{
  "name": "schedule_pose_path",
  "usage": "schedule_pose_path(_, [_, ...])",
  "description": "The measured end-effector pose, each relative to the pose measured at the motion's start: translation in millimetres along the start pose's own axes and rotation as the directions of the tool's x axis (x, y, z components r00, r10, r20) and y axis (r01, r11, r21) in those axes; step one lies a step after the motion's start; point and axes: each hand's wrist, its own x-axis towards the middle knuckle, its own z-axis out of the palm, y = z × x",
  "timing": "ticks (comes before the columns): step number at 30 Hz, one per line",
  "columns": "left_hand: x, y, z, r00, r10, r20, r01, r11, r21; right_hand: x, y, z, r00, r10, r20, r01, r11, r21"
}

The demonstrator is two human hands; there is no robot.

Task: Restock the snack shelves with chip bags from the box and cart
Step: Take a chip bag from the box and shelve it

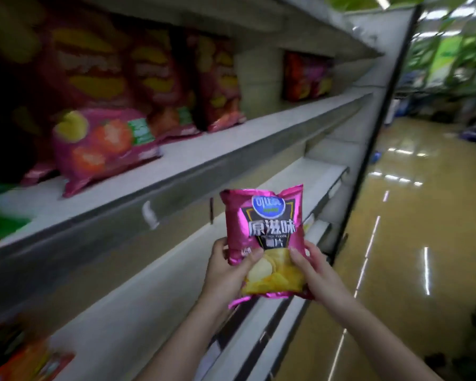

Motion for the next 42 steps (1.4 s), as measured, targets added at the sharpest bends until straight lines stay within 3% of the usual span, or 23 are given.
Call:
schedule_pose_path(3, [33.6, 7.1, 71.1, 0.994, 0.077, 0.079, -0.074, 0.996, -0.04, 29.1, -17.2, -52.2, 0.985, -0.136, -0.101, 0.127, 0.988, -0.089])
schedule_pose_path(11, [122.3, 54.9, 250.3, 0.948, 0.161, 0.276, -0.169, 0.986, 0.004, 127.7, -68.5, -215.8, 0.886, -0.227, -0.403, 0.191, 0.973, -0.129])
schedule_pose_path(16, [182.0, 88.0, 326.2, 0.882, 0.166, 0.441, -0.172, 0.985, -0.027, 186.5, -110.8, -292.8, 0.871, -0.248, -0.425, 0.164, 0.96, -0.225])
schedule_pose_path(20, [226.5, 105.5, 366.2, 0.807, 0.239, 0.541, -0.274, 0.962, -0.016, 239.2, -131.9, -336.8, 0.898, -0.214, -0.383, 0.123, 0.961, -0.249])
schedule_pose_path(26, [294.9, 130.6, 418.2, 0.815, 0.3, 0.496, -0.312, 0.948, -0.061, 320.0, -148.0, -372.5, 0.894, -0.272, -0.357, 0.191, 0.95, -0.245])
schedule_pose_path(35, [410.7, 170.9, 497.0, 0.836, 0.333, 0.435, -0.284, 0.942, -0.175, 469.7, -210.6, -441.8, 0.905, -0.357, -0.232, 0.221, 0.859, -0.462])
schedule_pose_path(42, [492.6, 180.8, 560.6, 0.905, 0.383, 0.185, -0.332, 0.907, -0.258, 593.9, -234.3, -481.4, 0.922, -0.378, -0.088, 0.302, 0.842, -0.447])
